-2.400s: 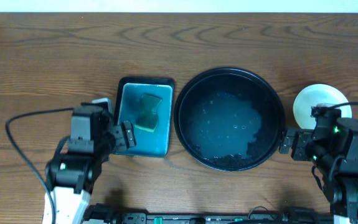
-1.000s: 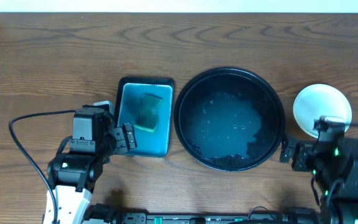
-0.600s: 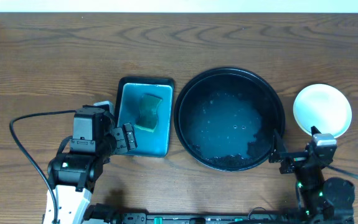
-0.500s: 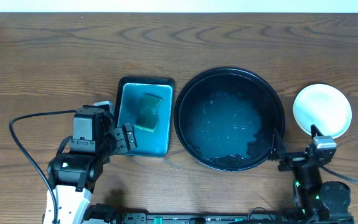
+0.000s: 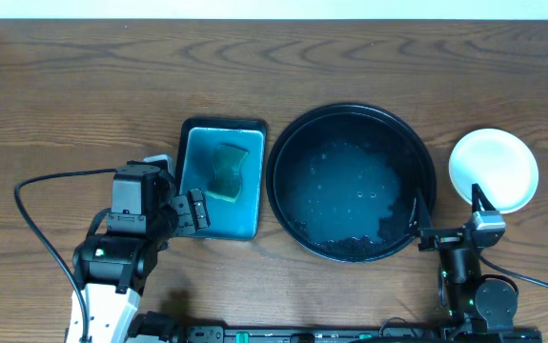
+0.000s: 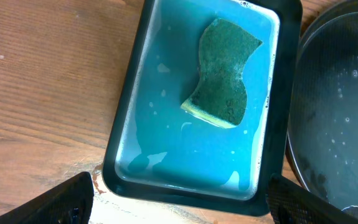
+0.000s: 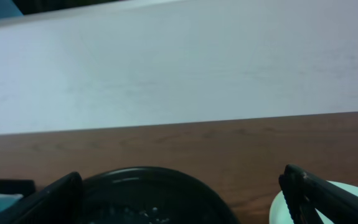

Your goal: Clean dirty plates on tray and stack at the side

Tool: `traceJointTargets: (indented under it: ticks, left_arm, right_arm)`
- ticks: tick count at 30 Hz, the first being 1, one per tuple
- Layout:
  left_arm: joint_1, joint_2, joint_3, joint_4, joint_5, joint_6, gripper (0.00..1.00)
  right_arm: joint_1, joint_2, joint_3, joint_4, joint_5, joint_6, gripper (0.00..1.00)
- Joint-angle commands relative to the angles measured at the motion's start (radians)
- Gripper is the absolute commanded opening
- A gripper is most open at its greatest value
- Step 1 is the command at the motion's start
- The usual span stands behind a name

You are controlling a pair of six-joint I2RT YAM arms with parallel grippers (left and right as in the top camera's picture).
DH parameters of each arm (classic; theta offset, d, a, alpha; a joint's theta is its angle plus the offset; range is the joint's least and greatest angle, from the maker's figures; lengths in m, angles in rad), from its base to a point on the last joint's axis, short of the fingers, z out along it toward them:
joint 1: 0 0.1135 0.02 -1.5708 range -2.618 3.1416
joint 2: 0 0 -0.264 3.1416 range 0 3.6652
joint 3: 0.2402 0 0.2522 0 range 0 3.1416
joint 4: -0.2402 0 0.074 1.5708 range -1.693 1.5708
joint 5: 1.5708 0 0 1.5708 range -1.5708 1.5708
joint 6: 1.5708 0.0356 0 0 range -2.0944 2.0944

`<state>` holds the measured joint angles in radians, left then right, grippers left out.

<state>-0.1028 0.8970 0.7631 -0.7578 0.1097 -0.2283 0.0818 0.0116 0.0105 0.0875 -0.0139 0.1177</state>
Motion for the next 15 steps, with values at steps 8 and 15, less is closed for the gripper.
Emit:
traceJointTargets:
  ticks: [8, 15]
  left_arm:
    - [0.001, 0.001, -0.006, 0.001, 0.003, 0.010, 0.89]
    - [0.001, 0.001, -0.006, 0.001, 0.003, 0.010, 0.89]
  right_arm:
    - [0.012, -0.007, -0.005, -0.165, 0.008, -0.123, 0.99]
    - [0.012, -0.007, -0.005, -0.163, 0.009, -0.123, 0.99]
